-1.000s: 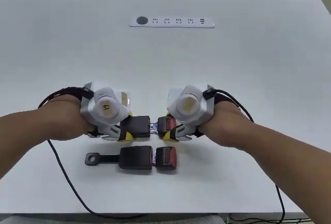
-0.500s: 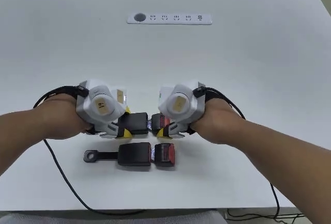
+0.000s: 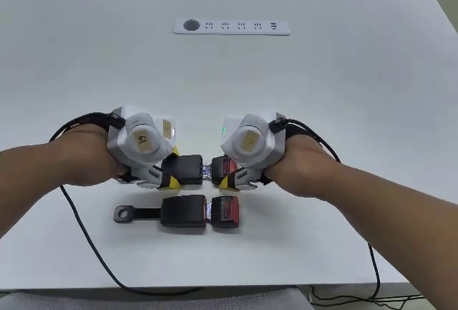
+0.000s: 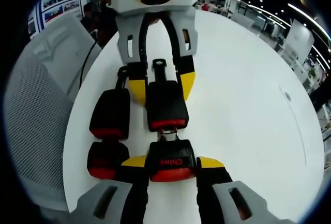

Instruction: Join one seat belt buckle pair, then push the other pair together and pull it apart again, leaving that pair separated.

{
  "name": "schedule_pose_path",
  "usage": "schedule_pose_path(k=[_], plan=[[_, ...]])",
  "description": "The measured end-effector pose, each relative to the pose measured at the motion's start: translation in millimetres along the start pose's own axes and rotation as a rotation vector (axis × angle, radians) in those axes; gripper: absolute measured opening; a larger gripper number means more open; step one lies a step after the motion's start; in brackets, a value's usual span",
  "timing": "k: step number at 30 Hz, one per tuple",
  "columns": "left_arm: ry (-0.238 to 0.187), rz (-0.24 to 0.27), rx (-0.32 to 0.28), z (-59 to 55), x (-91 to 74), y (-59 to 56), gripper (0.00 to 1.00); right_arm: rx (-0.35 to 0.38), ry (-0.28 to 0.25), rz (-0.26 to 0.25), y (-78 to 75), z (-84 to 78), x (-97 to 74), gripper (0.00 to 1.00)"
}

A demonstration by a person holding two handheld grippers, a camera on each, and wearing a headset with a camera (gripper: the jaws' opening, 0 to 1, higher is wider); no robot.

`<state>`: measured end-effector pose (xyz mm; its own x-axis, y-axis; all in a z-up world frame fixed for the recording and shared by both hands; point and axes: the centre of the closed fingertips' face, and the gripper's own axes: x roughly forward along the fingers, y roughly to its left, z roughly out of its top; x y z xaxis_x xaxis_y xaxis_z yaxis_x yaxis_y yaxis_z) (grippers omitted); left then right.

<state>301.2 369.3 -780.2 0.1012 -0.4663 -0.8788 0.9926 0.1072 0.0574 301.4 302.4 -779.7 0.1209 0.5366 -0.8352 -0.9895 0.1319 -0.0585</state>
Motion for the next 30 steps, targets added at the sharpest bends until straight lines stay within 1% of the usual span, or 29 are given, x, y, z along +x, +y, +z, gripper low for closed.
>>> schedule_pose_path(k=[1, 3, 5, 7, 12, 15, 17, 19, 23, 27, 30], plan=[[0.000, 0.000, -0.006, -0.5, -0.1, 0.0, 0.33, 0.000, 0.007, -0.003, 0.6, -1.2, -4.2, 0.32], [-0.005, 0.000, 0.003, -0.2, 0.2, -0.7, 0.33, 0.013, -0.009, 0.000, -0.8, -5.9, -4.1, 0.32], [-0.005, 0.002, 0.004, 0.2, 0.2, -0.9, 0.33, 0.026, -0.013, 0.005, 2.3, -7.5, -6.0, 0.32], [-0.008, -0.001, 0.000, 0.3, 0.2, -1.0, 0.33, 0.034, -0.019, 0.000, 0.7, -10.3, -6.9, 0.32], [0.000, -0.007, -0.001, 1.3, 0.2, -1.7, 0.33, 0.037, -0.001, -0.004, -0.5, -25.5, -13.3, 0.32], [0.004, -0.007, -0.003, 1.2, 0.0, -1.5, 0.33, 0.051, 0.008, -0.011, 2.0, -33.2, -23.1, 0.33], [0.008, -0.004, -0.005, 1.0, 0.0, -1.3, 0.33, 0.055, 0.011, -0.012, 2.2, -37.7, -23.7, 0.33], [0.012, -0.001, -0.006, 1.1, -0.3, -1.9, 0.33, 0.062, 0.018, -0.014, 1.5, -44.2, -27.6, 0.33], [0.019, -0.002, -0.011, 0.7, 0.0, -1.3, 0.33, 0.079, 0.039, -0.026, -3.5, -63.1, -40.4, 0.33], [0.024, -0.003, -0.011, -0.1, 0.7, -0.3, 0.33, 0.083, 0.068, -0.024, -8.9, -88.2, -50.9, 0.33], [0.028, 0.000, -0.008, -0.8, 0.8, -0.3, 0.33, 0.103, 0.074, -0.013, -7.1, -94.7, -60.2, 0.33]])
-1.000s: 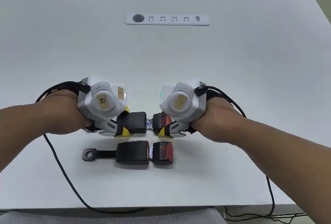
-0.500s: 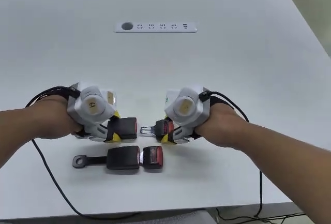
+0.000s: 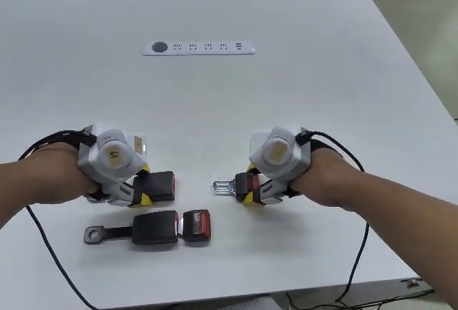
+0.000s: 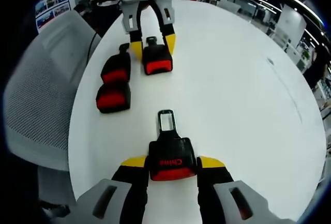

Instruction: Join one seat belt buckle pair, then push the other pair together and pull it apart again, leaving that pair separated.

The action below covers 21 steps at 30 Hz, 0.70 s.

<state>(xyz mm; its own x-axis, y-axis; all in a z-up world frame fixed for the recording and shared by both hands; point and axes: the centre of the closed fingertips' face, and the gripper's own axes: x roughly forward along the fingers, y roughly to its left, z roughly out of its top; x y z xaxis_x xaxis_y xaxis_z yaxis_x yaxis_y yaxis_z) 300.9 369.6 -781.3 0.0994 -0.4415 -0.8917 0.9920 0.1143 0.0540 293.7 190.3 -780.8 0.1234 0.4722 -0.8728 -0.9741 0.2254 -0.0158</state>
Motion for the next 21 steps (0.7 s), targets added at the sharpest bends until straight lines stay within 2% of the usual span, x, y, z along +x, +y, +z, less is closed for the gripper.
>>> schedule_pose_path(k=[3, 11, 13, 15, 17, 19, 21], plan=[[0.001, 0.001, 0.005, 0.3, 0.1, -0.4, 0.33, 0.009, 0.001, 0.005, -4.7, -6.8, -1.5, 0.34], [0.019, -0.003, 0.020, 3.7, 0.0, -3.0, 0.33, 0.001, 0.005, 0.006, -5.6, -7.7, -1.2, 0.34], [0.022, -0.004, 0.015, 3.4, 0.0, -2.4, 0.34, 0.004, 0.008, -0.012, -6.1, -4.8, -5.2, 0.37], [0.028, -0.008, -0.021, 3.5, -0.3, -1.7, 0.34, 0.003, 0.010, -0.028, -11.3, -6.1, -1.2, 0.41], [0.024, 0.002, -0.002, 4.4, -1.2, -0.3, 0.36, 0.002, 0.012, -0.048, -14.5, -6.2, -1.1, 0.44], [0.022, -0.002, -0.027, 4.2, -2.6, -1.7, 0.44, -0.002, 0.011, -0.070, -13.9, -4.9, -3.4, 0.47], [0.021, 0.001, 0.004, 1.8, -4.9, -4.1, 0.51, 0.002, -0.003, -0.083, -11.5, -1.5, -7.7, 0.48]])
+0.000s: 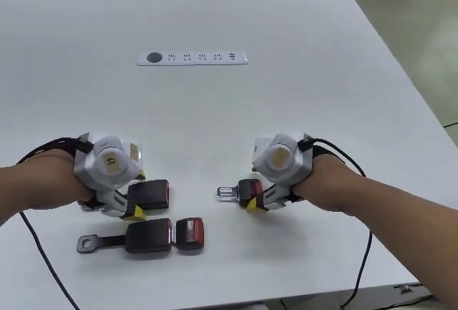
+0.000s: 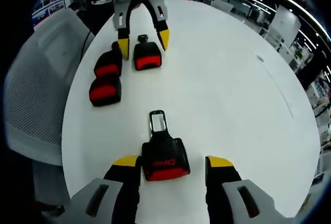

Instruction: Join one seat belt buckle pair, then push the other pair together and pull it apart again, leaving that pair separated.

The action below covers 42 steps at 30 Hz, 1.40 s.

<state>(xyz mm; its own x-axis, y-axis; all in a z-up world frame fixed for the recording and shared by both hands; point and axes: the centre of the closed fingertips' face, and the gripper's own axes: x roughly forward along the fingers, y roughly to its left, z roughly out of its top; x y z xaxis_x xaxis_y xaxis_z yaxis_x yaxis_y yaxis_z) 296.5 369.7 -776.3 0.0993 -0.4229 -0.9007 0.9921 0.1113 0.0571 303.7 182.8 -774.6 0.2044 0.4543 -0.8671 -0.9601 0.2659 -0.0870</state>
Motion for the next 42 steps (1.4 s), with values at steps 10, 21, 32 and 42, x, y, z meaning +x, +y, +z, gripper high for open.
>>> schedule_pose_path(k=[10, 21, 32, 42], plan=[[-0.179, 0.132, -0.227, -2.2, -48.0, 8.0, 0.52, 0.119, -0.125, -0.094, 2.5, 14.9, -24.4, 0.64], [-0.288, 0.266, -0.409, -43.5, -89.6, -16.7, 0.64, 0.237, -0.231, -0.154, 36.1, 10.8, -48.2, 0.82], [-0.346, 0.291, -0.512, -63.1, -102.3, -49.1, 0.83, 0.370, -0.305, -0.174, 65.3, -2.5, -61.2, 0.87], [-0.323, 0.308, -0.496, -83.7, -99.4, -63.2, 1.00, 0.402, -0.335, -0.208, 75.8, -0.1, -73.4, 0.99]])
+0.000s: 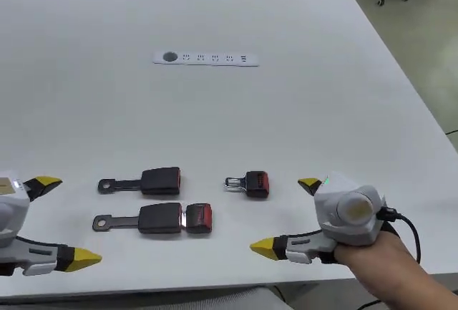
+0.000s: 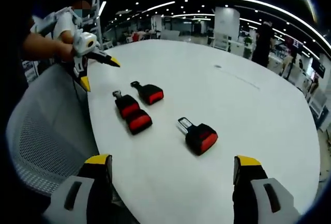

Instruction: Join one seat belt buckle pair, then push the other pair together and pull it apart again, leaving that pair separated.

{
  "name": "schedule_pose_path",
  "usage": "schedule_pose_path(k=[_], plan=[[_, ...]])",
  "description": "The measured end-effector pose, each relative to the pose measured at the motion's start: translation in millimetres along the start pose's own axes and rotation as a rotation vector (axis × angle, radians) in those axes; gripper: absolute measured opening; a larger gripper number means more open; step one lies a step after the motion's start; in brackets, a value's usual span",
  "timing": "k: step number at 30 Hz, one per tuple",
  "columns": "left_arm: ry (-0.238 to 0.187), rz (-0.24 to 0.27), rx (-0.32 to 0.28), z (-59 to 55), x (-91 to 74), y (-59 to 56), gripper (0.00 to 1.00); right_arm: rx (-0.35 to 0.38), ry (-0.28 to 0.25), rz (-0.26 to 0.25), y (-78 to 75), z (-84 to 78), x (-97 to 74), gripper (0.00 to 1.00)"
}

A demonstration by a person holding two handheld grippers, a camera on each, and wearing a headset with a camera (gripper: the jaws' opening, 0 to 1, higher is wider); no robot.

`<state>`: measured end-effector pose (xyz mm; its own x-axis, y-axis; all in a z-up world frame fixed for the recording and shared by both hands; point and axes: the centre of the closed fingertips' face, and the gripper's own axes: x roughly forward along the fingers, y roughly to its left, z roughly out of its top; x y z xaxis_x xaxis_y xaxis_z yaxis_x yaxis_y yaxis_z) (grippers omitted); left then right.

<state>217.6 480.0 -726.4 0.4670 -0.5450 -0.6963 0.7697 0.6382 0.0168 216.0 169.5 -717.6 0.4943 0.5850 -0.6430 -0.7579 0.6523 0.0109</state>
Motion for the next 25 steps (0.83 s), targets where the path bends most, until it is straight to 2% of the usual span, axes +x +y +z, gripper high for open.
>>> schedule_pose_path(k=[3, 8, 11, 25], plan=[[-0.016, 0.014, -0.040, -1.0, -5.3, 1.0, 1.00, -0.005, -0.002, -0.009, -1.6, 0.2, 0.9, 0.99], [-0.023, 0.026, -0.058, 1.7, -9.0, -2.4, 1.00, -0.005, -0.013, -0.018, 2.1, 8.3, -2.5, 0.99], [-0.033, 0.031, -0.082, 4.7, -9.7, -4.3, 1.00, -0.002, -0.013, -0.018, 1.7, 7.6, -0.8, 0.99], [-0.039, 0.030, -0.079, -1.1, -11.1, -3.7, 1.00, 0.009, -0.004, -0.025, 3.2, 2.9, -2.7, 0.99]])
